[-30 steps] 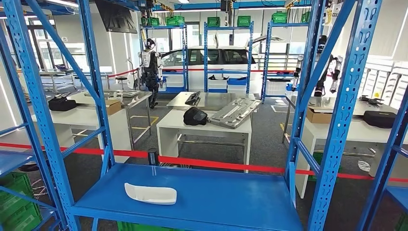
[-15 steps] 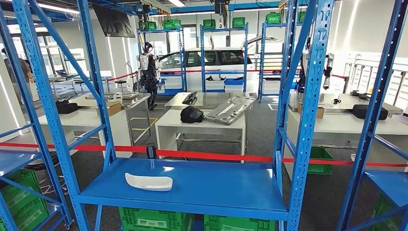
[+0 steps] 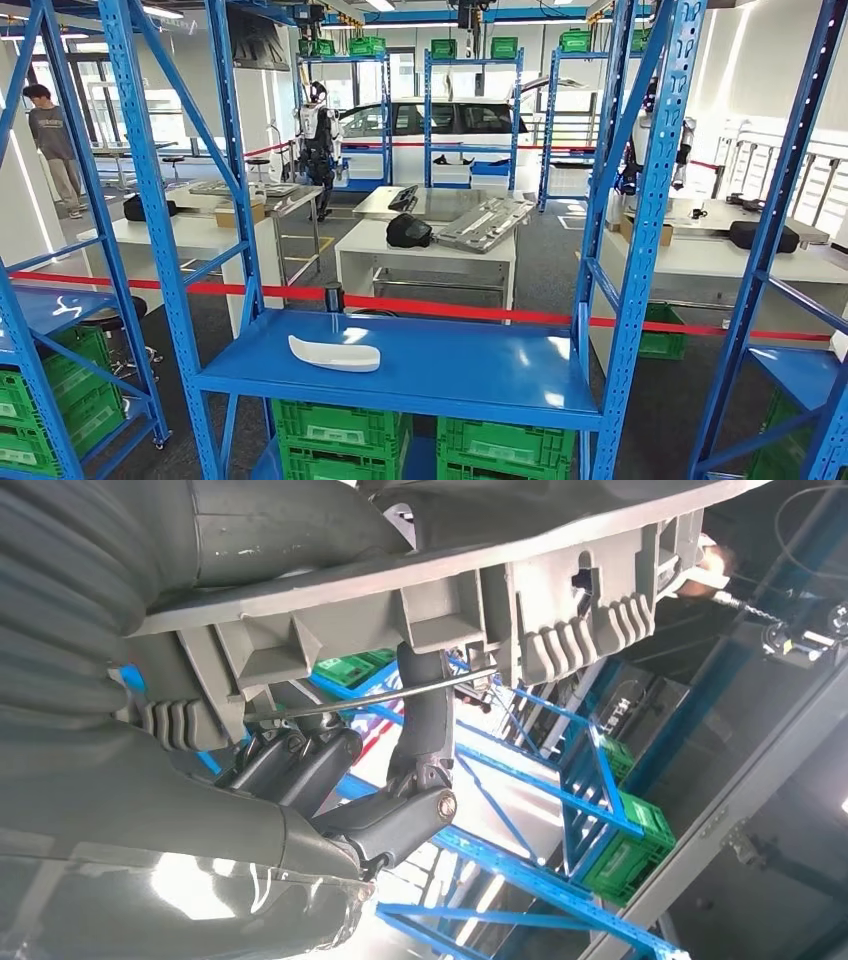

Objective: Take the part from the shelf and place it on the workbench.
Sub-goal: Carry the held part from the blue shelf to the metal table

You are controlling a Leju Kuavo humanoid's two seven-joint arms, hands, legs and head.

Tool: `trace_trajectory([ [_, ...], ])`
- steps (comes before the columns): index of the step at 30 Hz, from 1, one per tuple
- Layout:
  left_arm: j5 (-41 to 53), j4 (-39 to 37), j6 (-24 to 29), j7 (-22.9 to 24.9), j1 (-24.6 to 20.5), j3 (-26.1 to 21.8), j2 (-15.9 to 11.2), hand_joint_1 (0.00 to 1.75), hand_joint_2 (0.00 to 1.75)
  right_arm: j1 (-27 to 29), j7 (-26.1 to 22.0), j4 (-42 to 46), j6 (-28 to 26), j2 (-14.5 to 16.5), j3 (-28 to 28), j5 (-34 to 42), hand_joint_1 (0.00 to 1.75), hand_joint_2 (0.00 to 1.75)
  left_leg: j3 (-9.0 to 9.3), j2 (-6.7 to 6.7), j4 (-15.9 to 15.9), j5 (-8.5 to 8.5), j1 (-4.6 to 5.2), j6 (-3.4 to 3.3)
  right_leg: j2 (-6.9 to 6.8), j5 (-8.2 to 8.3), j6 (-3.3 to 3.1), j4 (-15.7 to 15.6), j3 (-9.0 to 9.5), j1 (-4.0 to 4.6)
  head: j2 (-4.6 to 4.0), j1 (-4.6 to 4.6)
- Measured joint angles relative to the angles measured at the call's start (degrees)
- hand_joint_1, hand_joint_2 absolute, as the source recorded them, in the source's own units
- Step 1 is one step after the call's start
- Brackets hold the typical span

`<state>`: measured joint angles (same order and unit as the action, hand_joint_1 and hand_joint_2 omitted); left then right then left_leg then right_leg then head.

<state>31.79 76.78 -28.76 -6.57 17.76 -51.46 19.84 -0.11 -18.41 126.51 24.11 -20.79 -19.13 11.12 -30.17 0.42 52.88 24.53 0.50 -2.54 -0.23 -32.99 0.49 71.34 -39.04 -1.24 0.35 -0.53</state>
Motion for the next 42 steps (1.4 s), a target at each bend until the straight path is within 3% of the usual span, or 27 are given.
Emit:
trace_trajectory([
  [2, 0.34, -0.07, -0.11, -0.23, -0.25, -0.25, 0.01, 0.0, 1.75, -0.11, -0.05, -0.09, 0.08, 0.08, -0.02, -0.04, 1.75, 1.75, -2.13, 0.08, 0.66, -1.36, 0.11, 0.11, 0.0, 1.76, 1.17, 1.47, 1.87, -0.01, 0.0, 0.09],
  [4, 0.63, -0.11, -0.19, -0.42, -0.42, -0.42, 0.0, 0.0, 1.75, -0.37, -0.1, -0.13, 0.11, 0.14, -0.05, -0.09, 1.75, 1.75, -4.35, 0.08, 1.93, -2.27, 0.16, 0.46, -0.02, 3.5, 1.74, -5.19, 7.51, -0.01, 0.01, 0.18],
  [6, 0.78, -0.13, -0.25, -0.63, -0.55, -0.62, -0.02, 0.0, 1.75, -0.62, -0.2, -0.15, 0.17, 0.2, -0.08, -0.16, 1.75, 1.75, -5.99, 0.08, 3.32, -2.96, 0.29, 1.0, 0.07, 2.12, 1.08, -13.35, 12.69, 0.18, 0.02, 0.27],
  [7, 0.85, -0.13, -0.26, -0.77, -0.58, -0.77, -0.03, 0.0, 1.75, -0.71, -0.27, -0.19, 0.23, 0.22, -0.09, -0.18, 1.75, 1.75, -6.45, 0.09, 3.71, -3.36, 0.34, 1.3, 0.12, 1.25, 0.58, -15.55, 13.78, 0.35, 0.02, 0.31],
  [9, 1.08, -0.13, -0.26, -1.02, -0.56, -1.14, -0.04, 0.0, 1.75, -0.73, -0.37, -0.3, 0.38, 0.25, -0.12, -0.18, 1.75, 1.75, -6.9, 0.06, 3.83, -4.06, 0.13, 1.94, 0.06, 1.51, -0.34, -15.92, 13.16, 0.4, 0.01, 0.3],
  [10, 1.2, -0.13, -0.27, -1.11, -0.53, -1.37, -0.05, 0.0, 1.75, -0.77, -0.39, -0.36, 0.45, 0.29, -0.13, -0.17, 1.75, 1.75, -7.22, -0.05, 4.27, -3.32, -0.03, 2.31, -0.02, 2.06, -0.86, -15.88, 12.69, 0.31, -0.01, 0.3],
  [12, 1.32, -0.13, -0.29, -1.21, -0.51, -1.7, -0.06, 0.0, 1.75, -0.8, -0.4, -0.46, 0.55, 0.4, -0.14, -0.14, 1.75, 1.75, -8.43, -0.31, 8.01, 1.31, -0.41, 3.13, -0.2, 3.44, -1.61, -15.93, 11.4, 0.02, -0.02, 0.19],
  [14, 1.34, -0.15, -0.33, -1.26, -0.57, -1.91, -0.06, 0.0, 1.75, -0.79, -0.4, -0.5, 0.61, 0.5, -0.15, -0.13, 1.75, 1.75, -10.04, -0.41, 15.34, 7.06, -0.73, 3.81, -0.23, 4.79, -1.76, -15.82, 9.92, 0.07, -0.02, 0.04],
  [15, 1.35, -0.19, -0.35, -1.26, -0.63, -1.97, -0.06, 0.0, 1.75, -0.78, -0.4, -0.54, 0.62, 0.54, -0.15, -0.14, 1.75, 1.75, -10.41, -0.42, 18.64, 8.36, -0.89, 4.0, -0.24, 5.46, -1.67, -15.7, 9.12, 0.09, -0.01, -0.02],
  [16, 1.35, -0.24, -0.38, -1.26, -0.67, -2.01, -0.06, 0.0, 1.75, -0.77, -0.4, -0.57, 0.64, 0.57, -0.15, -0.14, 1.75, 1.75, -9.97, -0.42, 20.34, 8.26, -1.0, 4.08, -0.23, 6.08, -1.55, -15.53, 8.28, 0.1, -0.01, -0.06],
  [18, 1.35, -0.31, -0.4, -1.27, -0.74, -2.03, -0.07, 0.0, 1.75, -0.75, -0.4, -0.62, 0.67, 0.61, -0.16, -0.13, 1.75, 1.75, -5.96, -0.45, 17.44, 5.69, -1.12, 3.9, -0.18, 7.19, -1.22, -15.18, 6.64, 0.12, 0.0, -0.17],
  [19, 1.35, -0.31, -0.4, -1.28, -0.77, -2.04, -0.08, 0.0, 1.75, -0.75, -0.4, -0.62, 0.67, 0.62, -0.17, -0.13, 1.75, 1.75, -2.62, -0.54, 13.27, 4.78, -1.09, 3.61, -0.16, 7.67, -1.05, -15.07, 6.05, 0.12, 0.01, -0.23],
  [21, 1.36, -0.31, -0.4, -1.31, -0.86, -2.04, -0.12, 0.0, 1.75, -0.81, -0.43, -0.61, 0.68, 0.64, -0.17, -0.13, 1.75, 1.75, 3.3, -0.72, 4.85, 5.16, -0.8, 2.9, -0.15, 8.66, -0.49, -15.09, 5.39, 0.23, 0.01, -0.27],
  [22, 1.35, -0.31, -0.4, -1.34, -0.87, -2.06, -0.13, 0.0, 1.75, -0.86, -0.44, -0.61, 0.69, 0.66, -0.18, -0.14, 1.75, 1.75, 4.72, -0.79, 2.54, 5.66, -0.57, 2.55, -0.2, 9.16, -0.12, -15.19, 5.27, 0.19, 0.01, -0.28],
  [24, 1.35, -0.33, -0.4, -1.39, -0.85, -2.13, -0.13, 0.0, 1.75, -0.92, -0.46, -0.61, 0.7, 0.67, -0.2, -0.15, 1.75, 1.75, 4.64, -0.7, 1.42, 5.19, -0.26, 1.81, -0.26, 10.14, 0.68, -15.53, 5.08, 0.11, 0.01, -0.31],
  [25, 1.34, -0.33, -0.4, -1.42, -0.84, -2.17, -0.1, 0.0, 1.75, -0.93, -0.47, -0.62, 0.7, 0.66, -0.2, -0.15, 1.75, 1.75, 4.2, -0.55, 1.11, 4.49, -0.27, 1.3, -0.23, 9.98, 0.85, -15.31, 4.71, 0.07, -0.02, -0.35],
  [27, 1.36, -0.36, -0.4, -1.46, -0.95, -2.18, -0.03, 0.0, 1.75, -0.93, -0.48, -0.65, 0.7, 0.64, -0.24, -0.15, 1.75, 1.75, 2.71, -0.27, 0.55, 2.83, -0.42, 0.35, -0.11, 6.74, 0.45, -12.2, 3.14, 0.14, -0.02, -0.21],
  [29, 1.37, -0.39, -0.43, -1.48, -1.06, -2.13, 0.0, 0.0, 1.75, -0.93, -0.48, -0.7, 0.7, 0.64, -0.28, -0.15, 1.75, 1.75, 0.92, -0.14, 0.57, 1.32, -0.3, -0.12, -0.03, 1.24, -0.17, -4.89, 0.94, 0.15, 0.0, -0.03],
  [30, 1.37, -0.42, -0.46, -1.48, -1.07, -2.12, 0.01, 0.0, 1.75, -0.91, -0.48, -0.73, 0.7, 0.65, -0.3, -0.15, 1.75, 1.75, 0.0, -0.08, 0.66, 0.59, -0.2, -0.16, -0.02, -0.38, -0.05, -1.18, 0.26, 0.13, 0.0, 0.02],
  [31, 1.4, -0.45, -0.52, -1.52, -1.08, -2.11, 0.01, 0.0, 1.75, -0.91, -0.49, -0.76, 0.72, 0.65, -0.33, -0.14, 1.75, 1.75, -0.93, -0.01, 0.81, -0.09, -0.1, -0.19, -0.01, -0.75, 0.35, 1.36, 0.2, 0.12, 0.0, 0.05],
  [32, 1.51, -0.49, -0.62, -1.59, -1.09, -2.12, 0.01, 0.0, 1.75, -0.91, -0.51, -0.78, 0.73, 0.66, -0.34, -0.14, 1.75, 1.75, -1.9, 0.05, 1.06, -0.68, -0.04, -0.15, -0.01, 0.07, 0.92, 1.95, 1.05, 0.11, 0.0, 0.08],
  [34, 1.89, -0.58, -0.93, -1.86, -1.13, -2.15, 0.01, 0.0, 1.75, -0.94, -0.65, -0.79, 0.78, 0.66, -0.37, -0.14, 1.75, 1.75, -3.79, 0.09, 1.92, -1.57, -0.01, 0.08, -0.02, 2.71, 1.72, -3.37, 5.91, 0.1, 0.0, 0.11],
  [36, 2.36, -0.65, -1.22, -2.22, -1.26, -2.2, 0.01, 0.0, 1.75, -1.05, -0.83, -0.79, 0.81, 0.66, -0.37, -0.2, 1.75, 1.75, -5.38, 0.05, 3.06, -2.24, 0.14, 0.52, -0.01, 2.67, 1.32, -12.5, 11.99, 0.31, 0.0, 0.13],
  [37, 2.56, -0.7, -1.32, -2.42, -1.35, -2.28, 0.0, 0.0, 1.75, -1.1, -0.9, -0.8, 0.82, 0.67, -0.37, -0.24, 1.75, 1.75, -5.87, 0.05, 3.42, -2.62, 0.19, 0.78, 0.01, 2.05, 0.94, -15.4, 13.56, 0.44, 0.0, 0.12],
  [38, 2.74, -0.77, -1.41, -2.56, -1.43, -2.41, -0.01, 0.0, 1.75, -1.12, -0.96, -0.81, 0.84, 0.68, -0.38, -0.3, 1.75, 1.75, -6.23, 0.06, 3.6, -3.07, 0.2, 1.07, 0.03, 1.58, 0.57, -16.79, 14.03, 0.63, 0.0, 0.08],
  [40, 2.95, -0.94, -1.55, -2.81, -1.46, -2.76, -0.04, 0.0, 1.75, -1.1, -1.04, -0.84, 0.85, 0.73, -0.4, -0.45, 1.75, 1.75, -6.81, -0.07, 3.77, -3.51, 0.07, 1.68, 0.02, 2.14, -0.22, -16.89, 13.01, 0.47, -0.01, 0.04],
  [42, 3.01, -1.12, -1.55, -3.02, -1.45, -3.01, -0.07, 0.0, 1.75, -1.08, -1.14, -0.87, 0.86, 0.81, -0.42, -0.69, 1.75, 1.75, -7.94, -0.34, 6.29, -0.58, -0.21, 2.5, -0.11, 3.06, -1.2, -16.97, 12.05, 0.08, -0.01, -0.08],
])
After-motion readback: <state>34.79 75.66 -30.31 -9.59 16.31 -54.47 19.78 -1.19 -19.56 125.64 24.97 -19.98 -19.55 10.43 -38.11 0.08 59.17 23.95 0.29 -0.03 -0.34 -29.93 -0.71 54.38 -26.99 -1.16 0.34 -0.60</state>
